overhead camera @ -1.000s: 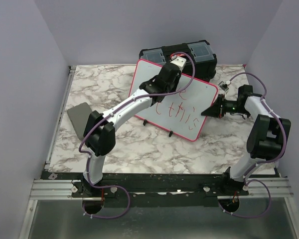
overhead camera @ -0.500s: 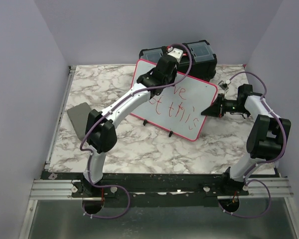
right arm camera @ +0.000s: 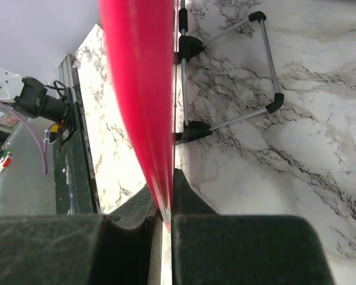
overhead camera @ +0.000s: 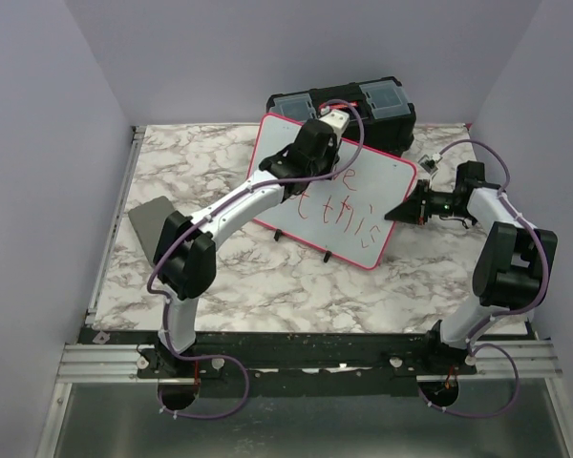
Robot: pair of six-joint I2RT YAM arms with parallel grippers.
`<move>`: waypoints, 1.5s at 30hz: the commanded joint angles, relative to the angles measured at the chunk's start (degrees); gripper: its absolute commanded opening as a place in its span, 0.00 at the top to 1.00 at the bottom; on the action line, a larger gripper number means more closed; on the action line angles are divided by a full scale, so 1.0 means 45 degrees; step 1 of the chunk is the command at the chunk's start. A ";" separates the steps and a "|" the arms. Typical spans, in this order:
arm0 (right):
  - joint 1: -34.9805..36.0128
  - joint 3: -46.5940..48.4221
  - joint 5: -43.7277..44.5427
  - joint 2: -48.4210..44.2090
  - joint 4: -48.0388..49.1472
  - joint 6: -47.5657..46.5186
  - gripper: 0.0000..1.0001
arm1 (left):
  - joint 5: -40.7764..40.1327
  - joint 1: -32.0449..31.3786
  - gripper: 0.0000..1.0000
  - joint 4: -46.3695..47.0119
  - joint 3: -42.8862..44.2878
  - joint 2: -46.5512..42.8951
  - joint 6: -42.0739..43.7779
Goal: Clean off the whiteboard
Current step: Erase the whiteboard at the whiteboard stand.
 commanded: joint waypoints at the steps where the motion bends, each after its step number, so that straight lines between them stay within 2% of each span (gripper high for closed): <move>1: 0.0117 -0.0634 -0.0265 -0.1083 0.2689 0.1675 0.99 | 0.0955 -0.0176 1.00 0.0480 -0.2351 -0.0541 0.0038; 5: 0.0109 -0.0891 -0.0219 -0.1279 0.3362 0.2219 0.99 | 0.0701 -0.0257 1.00 0.0692 -0.3162 -0.0829 0.0264; 8: 0.0113 -0.0892 -0.0219 -0.1250 0.3377 0.2244 0.99 | 0.0227 -0.0259 1.00 0.0532 -0.2835 -0.0847 0.0513; 13: 0.0111 -0.0911 -0.0219 -0.1284 0.3370 0.2244 0.99 | -0.0959 -0.0035 1.00 -0.0901 -0.0109 0.0038 0.0582; 17: 0.0122 -0.0931 -0.0224 -0.1358 0.3385 0.2254 0.99 | -0.1101 0.0304 1.00 -0.2165 0.2148 0.0969 0.0219; 21: 0.0127 -0.0913 -0.0239 -0.1320 0.3367 0.2244 0.99 | -0.0596 0.0275 1.00 -0.2605 0.3284 0.1423 0.0180; 29: 0.0120 -0.0911 -0.0239 -0.1299 0.3364 0.2244 0.99 | 0.1327 -0.0203 1.00 -0.1840 0.1125 0.0731 0.0505; 37: 0.0122 -0.0912 -0.0253 -0.1280 0.3352 0.2225 0.99 | 0.0576 -0.0246 1.00 -0.0997 -0.2185 -0.0615 0.0371; 41: 0.0121 -0.0911 -0.0260 -0.1294 0.3350 0.2243 0.99 | 0.0580 0.0078 1.00 -0.0919 -0.2245 -0.0698 0.0033; 45: 0.0118 -0.0911 -0.0278 -0.1338 0.3340 0.2244 0.99 | 0.1177 0.0323 1.00 -0.0956 -0.1249 -0.0425 -0.0348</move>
